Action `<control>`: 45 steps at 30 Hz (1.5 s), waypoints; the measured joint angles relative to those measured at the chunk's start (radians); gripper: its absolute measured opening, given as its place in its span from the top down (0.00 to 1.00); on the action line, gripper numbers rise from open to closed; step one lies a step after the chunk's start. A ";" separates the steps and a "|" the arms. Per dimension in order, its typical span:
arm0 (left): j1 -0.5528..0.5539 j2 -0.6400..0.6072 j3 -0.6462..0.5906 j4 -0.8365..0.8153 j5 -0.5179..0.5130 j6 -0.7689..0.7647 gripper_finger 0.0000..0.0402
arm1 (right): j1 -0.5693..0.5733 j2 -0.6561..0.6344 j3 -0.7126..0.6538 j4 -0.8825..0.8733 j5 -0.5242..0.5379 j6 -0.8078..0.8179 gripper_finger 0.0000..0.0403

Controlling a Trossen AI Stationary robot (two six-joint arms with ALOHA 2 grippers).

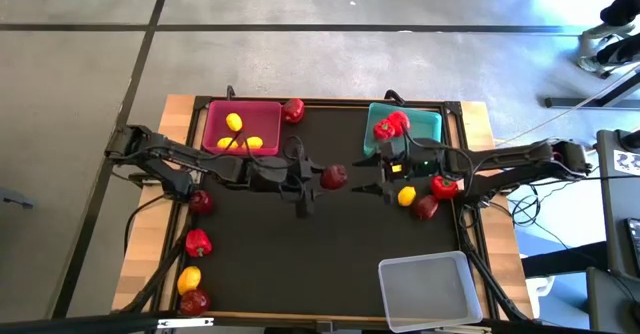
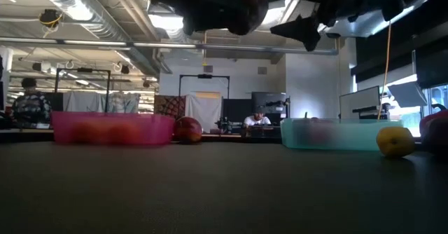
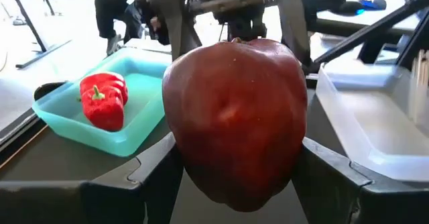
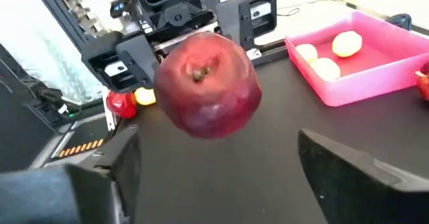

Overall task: Sort produce into baskets
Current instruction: Put the apple into the transparent bin

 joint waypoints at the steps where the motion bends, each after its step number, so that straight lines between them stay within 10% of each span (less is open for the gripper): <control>1: 0.000 0.000 0.000 0.011 0.000 -0.002 0.40 | 0.000 0.012 0.000 0.019 -0.003 0.000 0.17; 15: -0.006 0.000 0.000 0.063 0.000 -0.042 0.39 | -0.002 0.209 0.050 0.338 -0.077 0.000 0.09; 30: -0.009 0.000 -0.001 0.058 -0.004 -0.055 0.35 | -0.004 0.249 0.082 0.331 -0.077 -0.052 0.65; 45: -0.052 -0.134 -0.001 -0.219 0.005 -0.155 0.19 | 0.000 0.085 0.082 0.091 -0.082 -0.079 0.64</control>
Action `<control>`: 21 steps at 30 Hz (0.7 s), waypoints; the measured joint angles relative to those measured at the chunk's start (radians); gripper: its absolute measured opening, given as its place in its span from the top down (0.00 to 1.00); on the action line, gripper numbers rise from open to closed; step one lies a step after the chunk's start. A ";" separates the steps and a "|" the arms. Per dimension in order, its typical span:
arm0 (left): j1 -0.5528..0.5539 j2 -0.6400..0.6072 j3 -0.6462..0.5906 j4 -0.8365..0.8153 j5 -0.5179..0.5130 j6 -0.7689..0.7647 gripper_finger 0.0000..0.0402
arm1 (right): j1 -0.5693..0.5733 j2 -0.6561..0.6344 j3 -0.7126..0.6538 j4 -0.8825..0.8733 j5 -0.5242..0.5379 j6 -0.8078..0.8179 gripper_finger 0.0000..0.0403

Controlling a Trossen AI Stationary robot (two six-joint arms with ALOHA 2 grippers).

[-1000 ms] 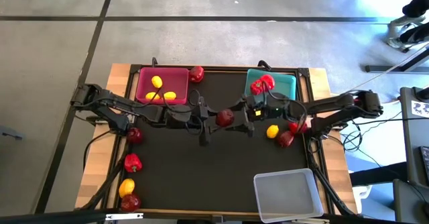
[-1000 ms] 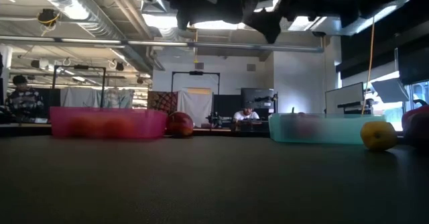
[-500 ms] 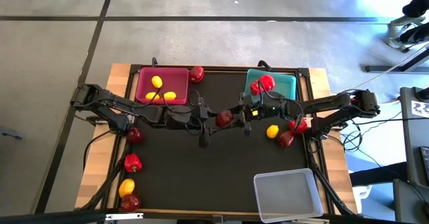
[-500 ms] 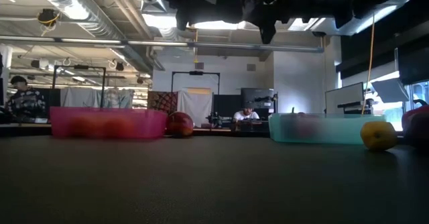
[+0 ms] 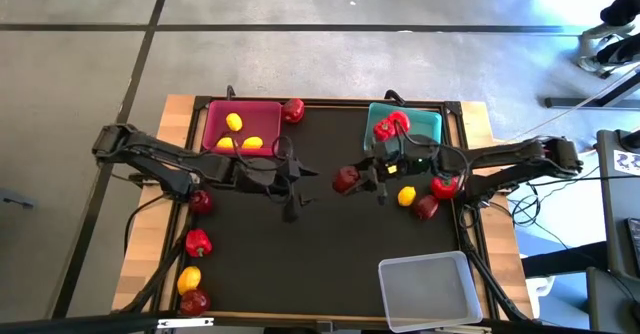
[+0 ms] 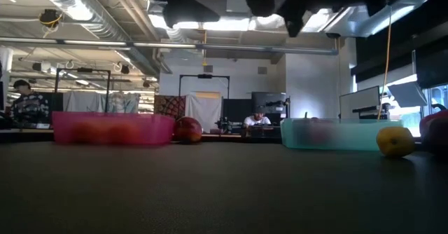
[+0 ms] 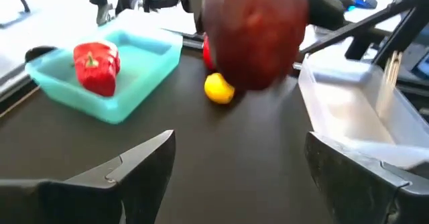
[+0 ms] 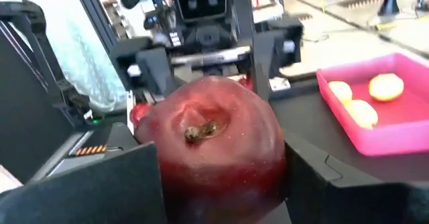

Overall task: Sort produce into baskets
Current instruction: Put the apple into the transparent bin

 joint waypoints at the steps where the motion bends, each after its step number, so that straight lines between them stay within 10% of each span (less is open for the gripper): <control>1: -0.003 -0.011 0.000 -0.027 0.000 -0.006 0.19 | 0.007 -0.024 0.000 -0.047 0.000 0.000 0.64; 21: -0.015 -0.020 0.000 -0.174 0.003 -0.061 0.19 | 0.524 -0.198 0.000 -0.683 0.149 0.352 0.63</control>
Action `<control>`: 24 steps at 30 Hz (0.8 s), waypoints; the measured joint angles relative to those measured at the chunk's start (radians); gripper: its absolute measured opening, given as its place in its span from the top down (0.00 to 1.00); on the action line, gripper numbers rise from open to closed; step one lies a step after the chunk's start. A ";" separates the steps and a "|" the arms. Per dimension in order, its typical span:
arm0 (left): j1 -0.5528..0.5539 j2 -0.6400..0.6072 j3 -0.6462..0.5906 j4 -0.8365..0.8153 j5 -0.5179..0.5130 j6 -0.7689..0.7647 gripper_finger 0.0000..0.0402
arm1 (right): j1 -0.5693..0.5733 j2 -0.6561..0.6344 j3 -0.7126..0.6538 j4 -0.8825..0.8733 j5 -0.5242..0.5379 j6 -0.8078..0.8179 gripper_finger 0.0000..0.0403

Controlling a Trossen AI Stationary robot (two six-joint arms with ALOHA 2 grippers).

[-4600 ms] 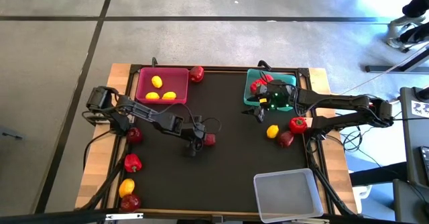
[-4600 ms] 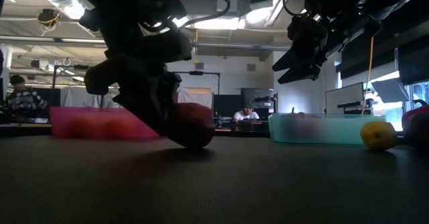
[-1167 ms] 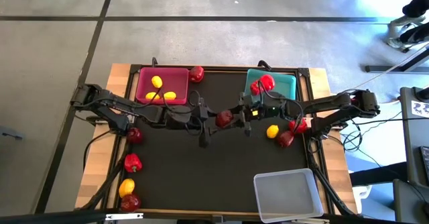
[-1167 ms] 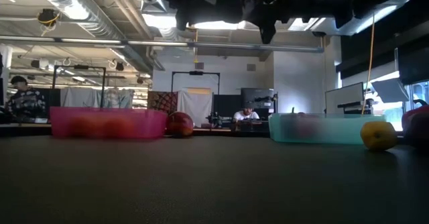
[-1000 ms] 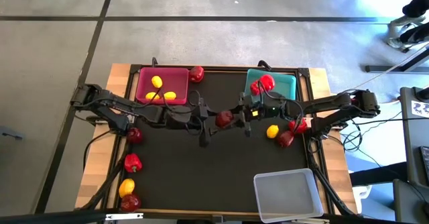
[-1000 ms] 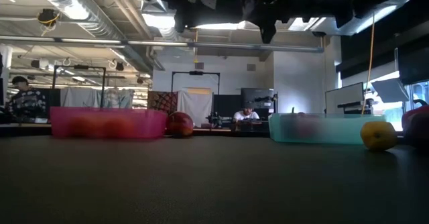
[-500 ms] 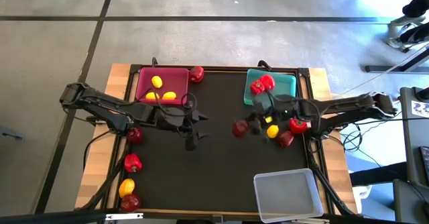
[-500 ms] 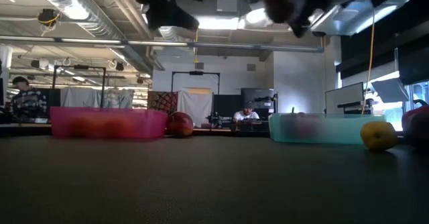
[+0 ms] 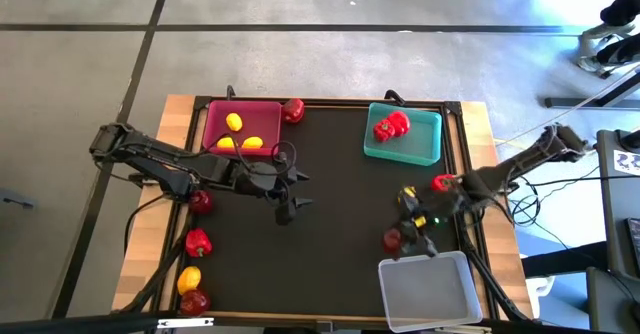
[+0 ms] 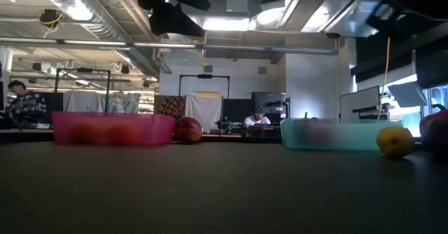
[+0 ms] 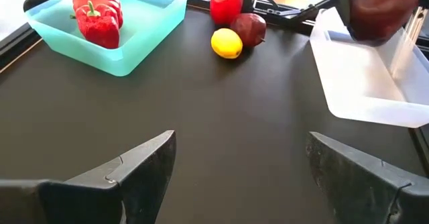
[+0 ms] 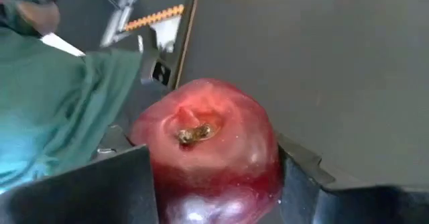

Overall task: Sort produce into baskets
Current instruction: Put the apple into the transparent bin

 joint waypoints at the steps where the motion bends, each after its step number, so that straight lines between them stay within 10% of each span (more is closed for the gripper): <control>1: 0.000 0.000 0.000 0.000 0.000 0.000 0.19 | 0.036 0.000 0.000 -0.013 0.037 0.031 0.63; 13: 0.000 0.000 0.000 0.001 0.000 0.007 0.19 | 0.424 0.058 -0.056 -0.052 0.352 0.543 0.63; 24: 0.001 0.000 0.000 0.001 0.000 0.011 0.19 | 0.521 0.222 -0.101 -0.046 0.366 0.800 0.63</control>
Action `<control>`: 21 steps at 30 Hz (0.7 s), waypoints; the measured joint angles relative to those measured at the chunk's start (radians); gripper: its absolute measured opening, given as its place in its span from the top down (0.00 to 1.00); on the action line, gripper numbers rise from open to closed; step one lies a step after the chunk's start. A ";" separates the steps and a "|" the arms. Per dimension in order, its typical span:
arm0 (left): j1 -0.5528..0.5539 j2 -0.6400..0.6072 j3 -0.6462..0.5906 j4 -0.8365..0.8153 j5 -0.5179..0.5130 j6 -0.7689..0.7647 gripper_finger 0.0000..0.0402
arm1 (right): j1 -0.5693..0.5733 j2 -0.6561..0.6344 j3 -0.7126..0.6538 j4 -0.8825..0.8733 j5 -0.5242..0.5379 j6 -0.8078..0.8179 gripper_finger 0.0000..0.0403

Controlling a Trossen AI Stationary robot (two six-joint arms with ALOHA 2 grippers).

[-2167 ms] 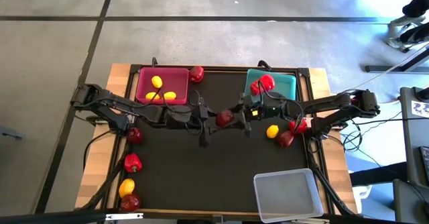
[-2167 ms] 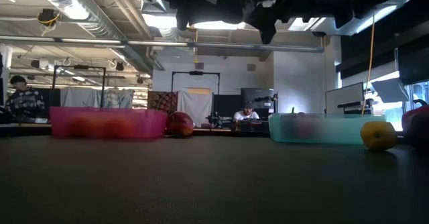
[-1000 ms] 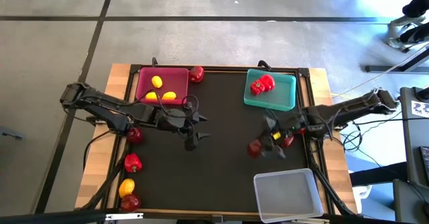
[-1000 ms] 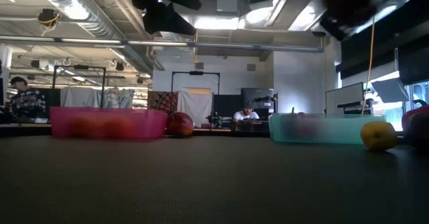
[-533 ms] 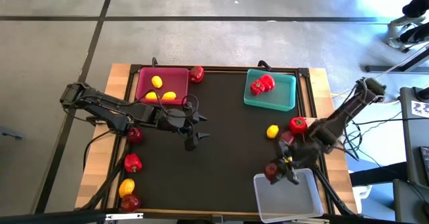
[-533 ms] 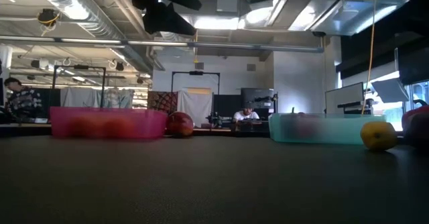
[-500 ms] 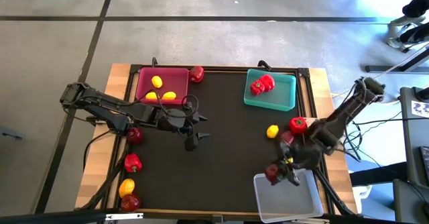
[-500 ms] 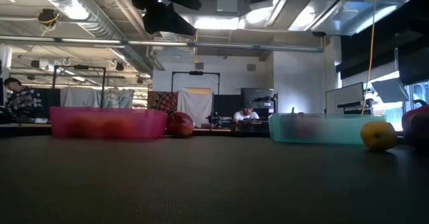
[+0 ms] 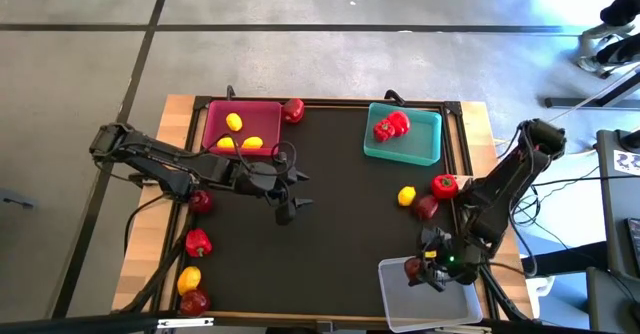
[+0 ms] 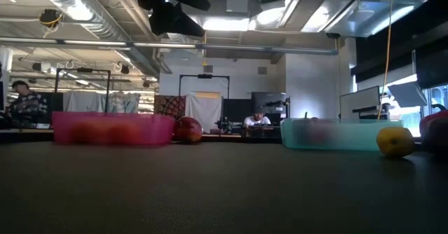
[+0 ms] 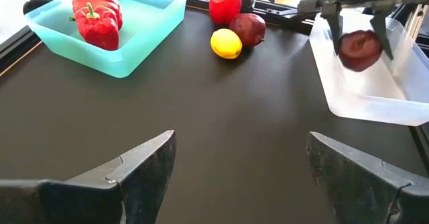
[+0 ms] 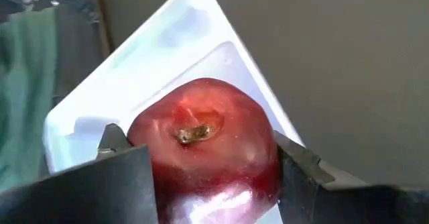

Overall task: Sort produce into baskets
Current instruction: Put the apple into the transparent bin

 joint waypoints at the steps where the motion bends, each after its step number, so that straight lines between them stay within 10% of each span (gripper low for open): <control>1: 0.000 0.000 0.000 0.000 0.000 -0.001 0.19 | 0.000 0.013 0.000 0.003 0.001 0.000 0.63; 21: 0.000 0.000 0.000 0.001 0.000 -0.022 0.19 | -0.001 0.071 0.000 -0.092 0.124 -0.011 0.58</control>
